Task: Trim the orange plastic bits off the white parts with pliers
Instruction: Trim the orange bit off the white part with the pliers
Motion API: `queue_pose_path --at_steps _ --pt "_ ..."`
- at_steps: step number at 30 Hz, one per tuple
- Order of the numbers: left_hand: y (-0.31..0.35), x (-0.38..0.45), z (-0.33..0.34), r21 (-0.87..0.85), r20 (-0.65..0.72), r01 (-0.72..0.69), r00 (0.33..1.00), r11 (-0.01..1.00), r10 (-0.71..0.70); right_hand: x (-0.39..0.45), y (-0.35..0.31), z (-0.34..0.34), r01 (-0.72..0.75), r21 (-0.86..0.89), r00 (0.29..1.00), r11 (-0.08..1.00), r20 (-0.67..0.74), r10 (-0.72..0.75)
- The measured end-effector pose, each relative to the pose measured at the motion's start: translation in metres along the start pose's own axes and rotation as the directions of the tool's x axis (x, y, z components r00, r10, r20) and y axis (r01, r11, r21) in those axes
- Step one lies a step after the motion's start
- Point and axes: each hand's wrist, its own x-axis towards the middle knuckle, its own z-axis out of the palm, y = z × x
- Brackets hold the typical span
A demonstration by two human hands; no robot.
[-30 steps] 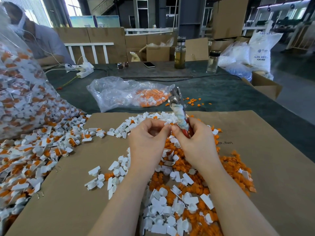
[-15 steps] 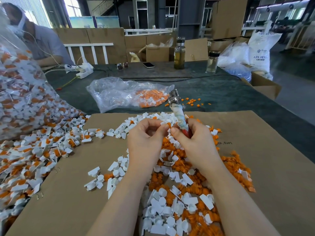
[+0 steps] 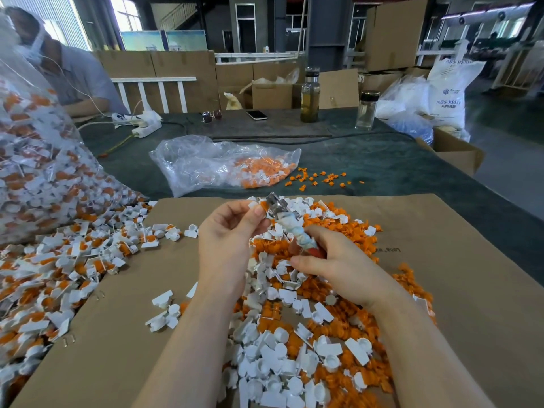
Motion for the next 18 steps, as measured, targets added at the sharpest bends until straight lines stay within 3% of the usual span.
queue_pose_path --at_steps 18 --pt "0.001 0.000 0.002 0.021 -0.063 -0.009 0.998 1.000 0.011 0.003 0.003 0.011 0.082 -0.137 0.992 0.987 -0.088 -0.094"
